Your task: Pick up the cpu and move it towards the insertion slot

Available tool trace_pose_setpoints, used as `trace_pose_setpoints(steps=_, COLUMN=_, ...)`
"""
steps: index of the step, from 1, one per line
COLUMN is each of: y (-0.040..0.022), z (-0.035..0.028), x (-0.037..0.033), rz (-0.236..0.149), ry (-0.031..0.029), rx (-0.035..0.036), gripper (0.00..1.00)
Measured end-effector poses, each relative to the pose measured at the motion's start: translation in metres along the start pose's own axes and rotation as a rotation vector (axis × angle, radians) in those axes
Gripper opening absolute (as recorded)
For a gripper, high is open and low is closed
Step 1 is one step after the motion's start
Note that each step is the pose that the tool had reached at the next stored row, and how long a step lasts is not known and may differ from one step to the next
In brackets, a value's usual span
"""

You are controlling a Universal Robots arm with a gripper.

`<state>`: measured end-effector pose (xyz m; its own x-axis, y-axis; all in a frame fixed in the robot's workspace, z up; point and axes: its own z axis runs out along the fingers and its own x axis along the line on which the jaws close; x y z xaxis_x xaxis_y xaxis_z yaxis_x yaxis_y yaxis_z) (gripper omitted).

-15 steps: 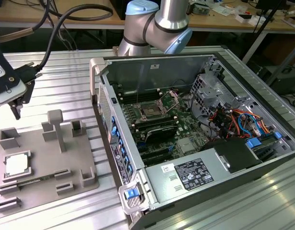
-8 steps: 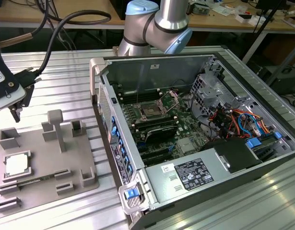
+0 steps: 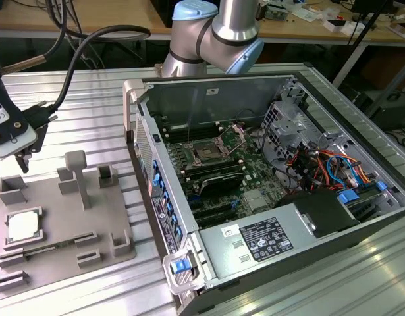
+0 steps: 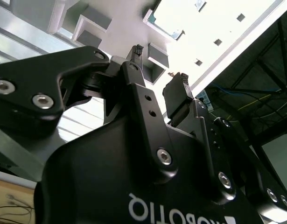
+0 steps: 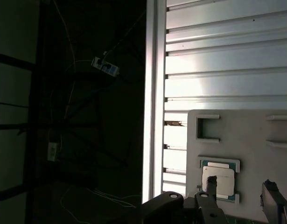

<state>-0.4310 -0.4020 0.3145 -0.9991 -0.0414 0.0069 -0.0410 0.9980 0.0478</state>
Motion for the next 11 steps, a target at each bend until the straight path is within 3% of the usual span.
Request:
trace_pose_setpoints(steps=5, y=-0.0001, z=0.0003, x=0.0, rz=0.0, ry=0.0, rx=0.0, gripper=0.46)
trace_pose_setpoints(steps=11, y=-0.0041, z=0.0051, x=0.0015, rz=0.0, ry=-0.0013, rx=-0.0001, gripper=0.46)
